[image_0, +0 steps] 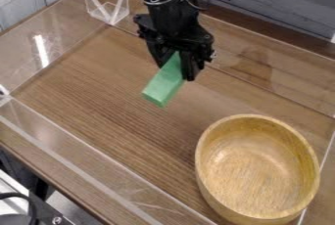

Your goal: Remove the green block from inside the brown bowl and put it on the table

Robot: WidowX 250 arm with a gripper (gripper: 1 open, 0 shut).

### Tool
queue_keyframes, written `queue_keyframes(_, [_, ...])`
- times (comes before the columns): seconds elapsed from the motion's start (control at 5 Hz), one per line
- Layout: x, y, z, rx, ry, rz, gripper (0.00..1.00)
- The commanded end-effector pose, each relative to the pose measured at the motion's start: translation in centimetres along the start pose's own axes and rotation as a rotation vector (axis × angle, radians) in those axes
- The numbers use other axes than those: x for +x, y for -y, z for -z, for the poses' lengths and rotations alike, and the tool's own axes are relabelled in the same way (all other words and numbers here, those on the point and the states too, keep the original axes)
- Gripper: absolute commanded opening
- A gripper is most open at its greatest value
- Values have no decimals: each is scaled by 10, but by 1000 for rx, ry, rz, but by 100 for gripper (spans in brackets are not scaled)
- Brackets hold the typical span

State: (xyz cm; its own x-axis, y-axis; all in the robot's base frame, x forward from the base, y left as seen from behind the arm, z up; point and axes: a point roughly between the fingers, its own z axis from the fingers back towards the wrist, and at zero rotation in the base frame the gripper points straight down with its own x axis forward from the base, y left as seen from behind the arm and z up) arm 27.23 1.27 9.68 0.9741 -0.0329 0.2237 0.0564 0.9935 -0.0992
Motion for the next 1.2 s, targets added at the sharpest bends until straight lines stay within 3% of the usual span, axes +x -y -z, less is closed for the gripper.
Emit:
queue_keyframes(0.0, [8, 5, -8, 1, 47, 21, 0])
queue_keyframes(1.0, [4, 15, -14, -8, 92, 47, 0])
